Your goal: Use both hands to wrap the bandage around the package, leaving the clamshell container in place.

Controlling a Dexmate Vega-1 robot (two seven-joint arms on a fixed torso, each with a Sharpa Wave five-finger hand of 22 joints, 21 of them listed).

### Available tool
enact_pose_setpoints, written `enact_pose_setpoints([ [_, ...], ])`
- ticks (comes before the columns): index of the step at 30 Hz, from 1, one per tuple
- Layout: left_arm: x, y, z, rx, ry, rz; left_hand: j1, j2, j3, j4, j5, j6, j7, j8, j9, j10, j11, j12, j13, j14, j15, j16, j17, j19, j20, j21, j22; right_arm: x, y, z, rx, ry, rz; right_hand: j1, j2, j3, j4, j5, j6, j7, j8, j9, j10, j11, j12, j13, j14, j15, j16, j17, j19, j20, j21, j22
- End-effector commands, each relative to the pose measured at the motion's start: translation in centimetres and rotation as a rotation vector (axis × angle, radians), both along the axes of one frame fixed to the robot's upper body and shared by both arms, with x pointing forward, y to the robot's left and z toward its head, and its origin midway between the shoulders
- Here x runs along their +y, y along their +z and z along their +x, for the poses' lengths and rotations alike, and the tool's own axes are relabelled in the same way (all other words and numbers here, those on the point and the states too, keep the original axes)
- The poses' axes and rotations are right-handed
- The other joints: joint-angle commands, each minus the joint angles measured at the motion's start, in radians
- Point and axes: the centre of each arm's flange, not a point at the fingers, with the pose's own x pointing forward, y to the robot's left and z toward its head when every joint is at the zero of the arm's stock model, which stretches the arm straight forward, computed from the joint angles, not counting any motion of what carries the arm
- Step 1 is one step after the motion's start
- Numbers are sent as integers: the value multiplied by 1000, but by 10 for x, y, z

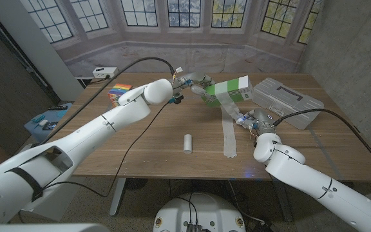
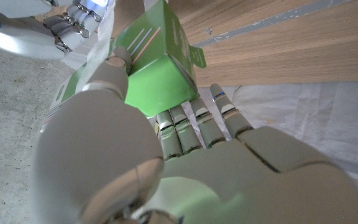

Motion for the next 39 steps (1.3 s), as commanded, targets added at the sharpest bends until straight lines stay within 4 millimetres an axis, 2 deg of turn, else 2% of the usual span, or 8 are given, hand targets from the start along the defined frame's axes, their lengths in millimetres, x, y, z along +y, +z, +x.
enact_pose_setpoints([
  [1, -3, 1, -2, 7, -19, 19, -75, 84, 10, 7, 5, 64, 49, 136, 4, 2, -1, 4, 4, 6, 8, -1, 1, -1, 3, 6, 5, -6, 10, 12, -21, -11, -12, 9, 5, -4, -3, 5, 6, 3, -3, 4, 6, -4, 3, 1, 11, -125, 0, 3, 11, -23, -2, 5],
  [2, -3, 1, -3, 7, -20, 21, -75, 85, 9, 7, 4, 65, 49, 136, 4, -1, 6, 2, 4, 6, 8, 0, 3, -1, 3, 6, 5, -7, 11, 13, -23, -12, -14, 9, 4, -4, -3, 5, 7, 2, -3, 4, 6, -4, 3, 2, 10, -125, -1, 3, 11, -24, -2, 5],
  [14, 3, 1, -7, 8, -18, 24, -78, 86, 9, 7, 5, 65, 48, 135, 5, 2, 0, 3, 5, 5, 8, 0, 2, -2, 4, 6, 5, -14, 20, 20, -45, -19, -25, 9, 6, -6, -3, 5, 8, 0, -3, 4, 8, -5, 3, 2, 11, -125, -2, 3, 11, -24, -2, 5],
  [27, 17, -9, -11, 30, 4, 51, -79, 86, 10, 7, 7, 67, 49, 134, 5, 1, 1, 2, 5, 4, 9, -1, 1, -5, 4, 5, 5, -28, 30, 22, -62, -29, -52, 11, 7, -7, -3, 5, 8, 0, -4, 4, 8, -5, 2, 3, 11, -125, -2, 5, 11, -24, -2, 5],
  [39, 17, -14, -15, 45, -4, 64, -80, 87, 11, 6, 7, 63, 51, 132, 5, 0, 1, 2, 6, 4, 9, -1, 1, -5, 4, 5, 5, -36, 36, 27, -72, -37, -77, 10, 8, -9, -3, 5, 11, 0, -3, 5, 9, -6, 2, 3, 12, -125, -3, 5, 12, -25, -2, 5],
])
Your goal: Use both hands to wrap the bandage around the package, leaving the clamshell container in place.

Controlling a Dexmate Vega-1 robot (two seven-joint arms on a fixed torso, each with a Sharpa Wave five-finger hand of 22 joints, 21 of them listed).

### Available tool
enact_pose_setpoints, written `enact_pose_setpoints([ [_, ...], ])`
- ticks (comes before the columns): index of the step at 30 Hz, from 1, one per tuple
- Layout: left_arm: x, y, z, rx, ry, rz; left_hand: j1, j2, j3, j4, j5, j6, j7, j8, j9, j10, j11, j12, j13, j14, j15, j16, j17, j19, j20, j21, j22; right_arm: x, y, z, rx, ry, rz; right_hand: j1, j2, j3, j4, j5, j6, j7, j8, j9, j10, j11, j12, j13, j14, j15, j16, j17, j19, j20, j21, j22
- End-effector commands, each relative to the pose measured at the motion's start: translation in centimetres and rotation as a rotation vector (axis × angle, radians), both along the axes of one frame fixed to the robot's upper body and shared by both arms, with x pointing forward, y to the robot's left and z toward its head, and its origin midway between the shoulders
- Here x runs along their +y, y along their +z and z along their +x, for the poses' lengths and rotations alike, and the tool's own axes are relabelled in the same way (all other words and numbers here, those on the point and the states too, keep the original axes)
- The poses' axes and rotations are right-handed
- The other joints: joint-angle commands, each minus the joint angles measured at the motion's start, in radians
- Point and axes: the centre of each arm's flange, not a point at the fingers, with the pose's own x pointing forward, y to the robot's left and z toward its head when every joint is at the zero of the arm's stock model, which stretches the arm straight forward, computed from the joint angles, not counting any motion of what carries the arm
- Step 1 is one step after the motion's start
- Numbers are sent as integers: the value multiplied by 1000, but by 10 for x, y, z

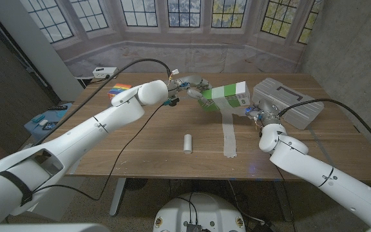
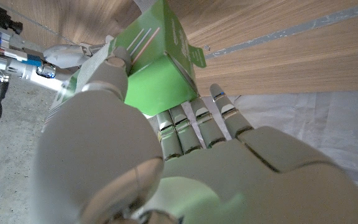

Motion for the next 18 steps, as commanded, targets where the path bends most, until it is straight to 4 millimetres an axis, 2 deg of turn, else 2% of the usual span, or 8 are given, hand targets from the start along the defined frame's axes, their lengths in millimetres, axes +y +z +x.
enact_pose_setpoints([
  [1, 2, -6, -4, 16, -3, 15, -75, 88, 11, 6, 9, 63, 50, 132, 4, 1, 1, 2, 6, 3, 9, -1, 2, -2, 1, 5, 5, -9, 7, 5, -11, -11, -25, 10, 7, -3, 3, 5, 10, 2, -2, 4, 6, -2, 2, 5, 12, -125, 0, 5, 12, -26, -2, 5],
  [18, 2, -13, -7, 41, -9, 47, -79, 88, 12, 6, 10, 67, 49, 131, 4, 4, 0, 2, 6, 3, 9, -2, 0, -1, 0, 5, 5, -13, 17, 13, -22, 0, -68, 12, 10, -5, 2, 6, 12, 2, -2, 5, 12, -3, 2, 3, 17, -127, 2, 8, 12, -27, -2, 5],
])
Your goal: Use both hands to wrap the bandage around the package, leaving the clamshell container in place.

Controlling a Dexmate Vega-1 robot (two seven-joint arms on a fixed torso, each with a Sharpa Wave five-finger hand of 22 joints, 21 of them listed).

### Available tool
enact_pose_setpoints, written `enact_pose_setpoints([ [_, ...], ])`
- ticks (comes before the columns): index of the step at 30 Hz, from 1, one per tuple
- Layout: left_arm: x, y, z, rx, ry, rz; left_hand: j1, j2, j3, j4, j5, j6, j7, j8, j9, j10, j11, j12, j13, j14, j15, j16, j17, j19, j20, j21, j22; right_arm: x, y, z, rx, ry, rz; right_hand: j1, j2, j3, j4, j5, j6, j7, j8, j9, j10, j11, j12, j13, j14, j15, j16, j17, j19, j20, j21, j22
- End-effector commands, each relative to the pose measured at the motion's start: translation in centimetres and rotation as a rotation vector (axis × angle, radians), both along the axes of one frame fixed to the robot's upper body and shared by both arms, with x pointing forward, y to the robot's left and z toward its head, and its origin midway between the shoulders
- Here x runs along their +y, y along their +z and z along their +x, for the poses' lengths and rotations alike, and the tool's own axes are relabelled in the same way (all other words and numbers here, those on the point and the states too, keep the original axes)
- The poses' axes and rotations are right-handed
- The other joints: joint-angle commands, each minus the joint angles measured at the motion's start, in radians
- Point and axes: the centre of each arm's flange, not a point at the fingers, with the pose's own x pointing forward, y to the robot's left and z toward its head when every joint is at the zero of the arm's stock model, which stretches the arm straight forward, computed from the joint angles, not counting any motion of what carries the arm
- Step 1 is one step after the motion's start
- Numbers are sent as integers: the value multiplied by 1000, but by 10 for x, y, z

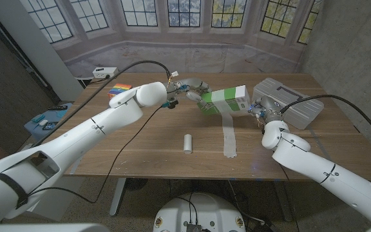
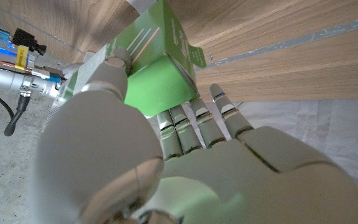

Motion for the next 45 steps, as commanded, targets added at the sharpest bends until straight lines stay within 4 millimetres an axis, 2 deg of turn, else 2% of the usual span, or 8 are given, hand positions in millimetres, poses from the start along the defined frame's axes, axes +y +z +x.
enact_pose_setpoints([
  [1, 0, -6, -2, 19, -4, 23, -79, 89, 12, 7, 4, 65, 49, 131, 4, 2, 0, 2, 1, 4, 9, -2, 0, -1, 0, 5, 5, -4, 8, 6, -8, 4, -32, 7, 5, -3, -1, 6, 13, 0, -2, 4, 9, 0, 3, 2, 13, -126, 3, 3, 12, -27, -2, 5],
  [24, 9, -12, -6, 44, 2, 64, -81, 91, 12, 6, 5, 67, 49, 130, 5, 6, -1, 3, 2, 4, 8, -1, 1, -1, -1, 5, 5, -6, 33, 12, -47, -1, -78, 8, 6, -5, -1, 6, 17, -2, -2, 5, 11, 0, 2, 3, 13, -124, -1, 3, 13, -27, -2, 5],
  [45, 6, -19, -4, 71, -13, 108, -84, 90, 15, 5, 5, 70, 48, 130, 5, 6, -1, 2, 3, 4, 7, -2, 0, -1, -1, 6, 5, -6, 50, 8, -79, 3, -126, 11, 9, -6, -1, 6, 18, 0, -2, 5, 13, 0, 1, 4, 17, -126, -1, 5, 13, -28, -2, 5],
])
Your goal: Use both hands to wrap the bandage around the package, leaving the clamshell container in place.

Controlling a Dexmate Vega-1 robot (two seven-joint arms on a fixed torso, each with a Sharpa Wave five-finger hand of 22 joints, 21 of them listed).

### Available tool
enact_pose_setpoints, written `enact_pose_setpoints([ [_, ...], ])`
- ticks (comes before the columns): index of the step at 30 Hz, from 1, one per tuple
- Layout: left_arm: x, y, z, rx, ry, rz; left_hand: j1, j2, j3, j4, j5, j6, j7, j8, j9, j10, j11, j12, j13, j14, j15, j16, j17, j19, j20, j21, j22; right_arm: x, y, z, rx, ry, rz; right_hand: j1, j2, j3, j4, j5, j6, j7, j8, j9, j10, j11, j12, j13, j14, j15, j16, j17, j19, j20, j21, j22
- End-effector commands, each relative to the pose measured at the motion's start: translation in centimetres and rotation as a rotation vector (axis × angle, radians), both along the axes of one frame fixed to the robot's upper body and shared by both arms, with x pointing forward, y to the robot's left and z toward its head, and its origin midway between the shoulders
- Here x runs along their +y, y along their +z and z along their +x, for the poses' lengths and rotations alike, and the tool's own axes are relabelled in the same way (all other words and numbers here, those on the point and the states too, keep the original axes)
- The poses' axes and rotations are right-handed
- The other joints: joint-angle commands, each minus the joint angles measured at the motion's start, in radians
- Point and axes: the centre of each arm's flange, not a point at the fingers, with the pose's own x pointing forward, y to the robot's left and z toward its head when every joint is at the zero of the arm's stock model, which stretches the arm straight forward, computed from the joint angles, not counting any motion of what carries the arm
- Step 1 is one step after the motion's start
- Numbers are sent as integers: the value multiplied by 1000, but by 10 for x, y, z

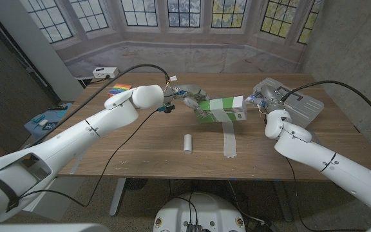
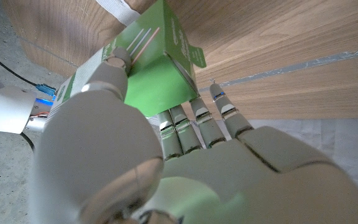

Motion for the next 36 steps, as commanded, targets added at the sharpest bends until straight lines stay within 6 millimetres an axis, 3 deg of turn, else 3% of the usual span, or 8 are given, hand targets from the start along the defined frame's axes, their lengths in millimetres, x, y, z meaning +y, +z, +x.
enact_pose_setpoints([
  [1, -1, -4, 1, 17, -6, 25, -85, 90, 15, 6, 7, 70, 48, 130, 5, 8, -3, 3, 4, 4, 8, -2, 0, -2, -1, 6, 5, 1, 12, -3, -25, 6, -27, 3, 9, -1, 0, 7, 5, 1, -1, 5, 12, 0, 3, 4, 12, -127, -1, 6, 12, -29, -3, 5],
  [36, -1, -9, 9, 59, 0, 67, -90, 93, 19, 6, 6, 73, 49, 129, 5, 6, 2, 1, 5, 3, 9, -3, 0, -4, 0, 5, 5, 17, 35, -15, -133, 48, -53, 2, 11, -4, 0, 6, 6, 2, -3, 6, 14, 0, 1, 4, 13, -126, -5, 6, 13, -29, -3, 5],
])
